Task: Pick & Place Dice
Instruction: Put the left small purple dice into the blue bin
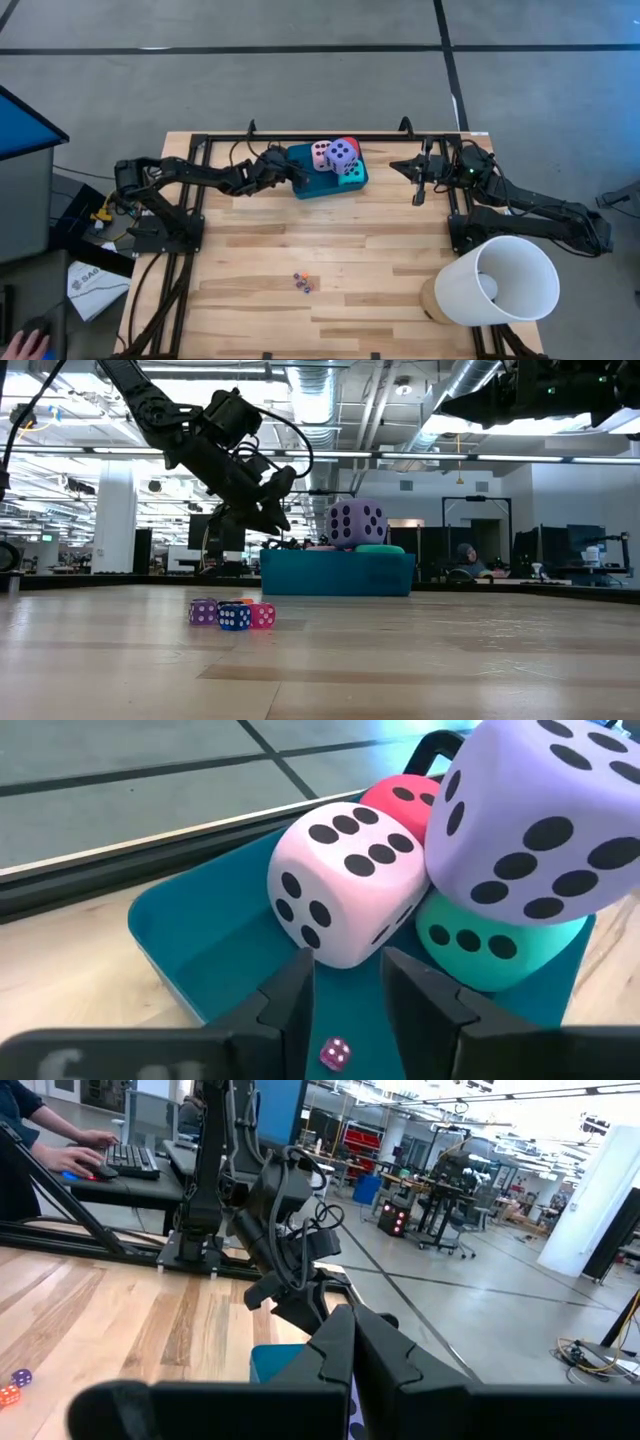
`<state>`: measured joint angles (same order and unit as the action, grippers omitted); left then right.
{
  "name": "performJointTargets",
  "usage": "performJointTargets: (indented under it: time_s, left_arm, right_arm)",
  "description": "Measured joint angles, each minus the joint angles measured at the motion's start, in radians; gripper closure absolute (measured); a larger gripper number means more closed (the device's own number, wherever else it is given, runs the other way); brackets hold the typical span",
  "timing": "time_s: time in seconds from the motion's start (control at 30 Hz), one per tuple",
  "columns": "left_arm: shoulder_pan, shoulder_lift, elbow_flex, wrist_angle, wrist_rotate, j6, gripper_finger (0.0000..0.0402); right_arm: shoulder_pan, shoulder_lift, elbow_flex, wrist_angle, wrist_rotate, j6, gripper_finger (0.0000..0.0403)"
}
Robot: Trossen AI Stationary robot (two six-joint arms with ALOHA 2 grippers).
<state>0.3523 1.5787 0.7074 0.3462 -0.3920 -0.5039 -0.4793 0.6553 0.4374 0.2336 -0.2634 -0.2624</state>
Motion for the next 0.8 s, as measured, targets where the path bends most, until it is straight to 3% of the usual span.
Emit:
performJointTargets:
  time_s: [0.27, 0.8]
  left_arm:
    - [-0.04, -0.044, 0.0, -0.006, 0.089, 0.089, 0.032]
    - [-0.309, -0.166, 0.0, -0.114, 0.087, 0.107, 0.04]
  right_arm:
    - [0.0, 0.0, 0.0, -0.001, 0.0, 0.0, 0.0403]
    - [0.001, 0.0, 0.0, -0.001, 0.0, 0.0, 0.0403]
